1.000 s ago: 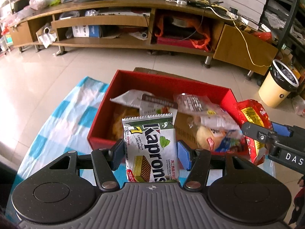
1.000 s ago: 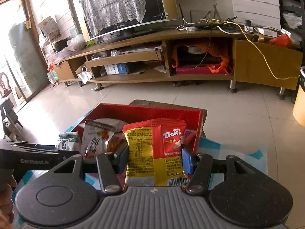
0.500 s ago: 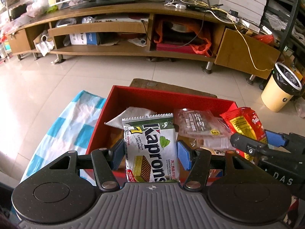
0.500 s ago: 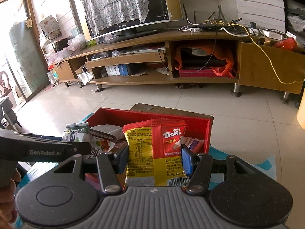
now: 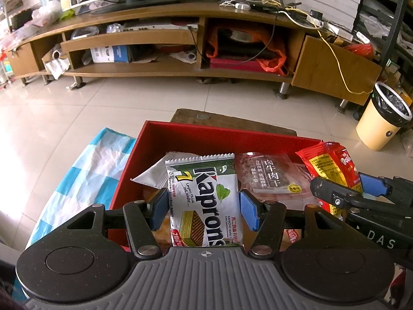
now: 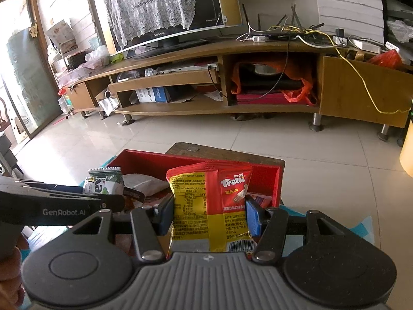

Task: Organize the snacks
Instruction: 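Lift and carry the Kaprons pack and Trolli bag over the red box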

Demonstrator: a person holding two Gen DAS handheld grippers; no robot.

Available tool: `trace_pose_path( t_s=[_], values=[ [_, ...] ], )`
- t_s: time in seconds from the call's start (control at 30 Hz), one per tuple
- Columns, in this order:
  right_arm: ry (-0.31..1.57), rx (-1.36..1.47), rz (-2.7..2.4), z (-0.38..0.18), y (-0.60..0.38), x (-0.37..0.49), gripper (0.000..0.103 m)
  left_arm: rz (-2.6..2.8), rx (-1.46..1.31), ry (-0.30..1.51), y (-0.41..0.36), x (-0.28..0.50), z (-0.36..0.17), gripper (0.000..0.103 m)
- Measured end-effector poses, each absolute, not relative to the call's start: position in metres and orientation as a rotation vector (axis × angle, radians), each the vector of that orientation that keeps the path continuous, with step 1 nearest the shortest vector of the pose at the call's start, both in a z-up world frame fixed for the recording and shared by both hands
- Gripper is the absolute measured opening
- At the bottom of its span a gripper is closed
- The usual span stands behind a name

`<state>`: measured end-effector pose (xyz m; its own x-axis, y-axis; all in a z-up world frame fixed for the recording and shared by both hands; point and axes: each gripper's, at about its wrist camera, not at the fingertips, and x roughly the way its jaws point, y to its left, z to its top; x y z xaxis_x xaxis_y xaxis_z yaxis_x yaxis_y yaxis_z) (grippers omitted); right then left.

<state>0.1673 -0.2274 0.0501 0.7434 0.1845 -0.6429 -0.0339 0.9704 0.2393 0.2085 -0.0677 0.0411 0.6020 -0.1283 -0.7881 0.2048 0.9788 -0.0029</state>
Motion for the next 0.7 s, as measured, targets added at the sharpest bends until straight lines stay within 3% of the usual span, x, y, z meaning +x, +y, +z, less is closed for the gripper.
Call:
trace_pose_path(
  t_s=[0.7],
  values=[
    [0.736,0.199,0.124,0.038,-0.225,0.185,0.054,-0.196,0.119,0.898,-0.077,0.216,0.033,0.066]
  ],
)
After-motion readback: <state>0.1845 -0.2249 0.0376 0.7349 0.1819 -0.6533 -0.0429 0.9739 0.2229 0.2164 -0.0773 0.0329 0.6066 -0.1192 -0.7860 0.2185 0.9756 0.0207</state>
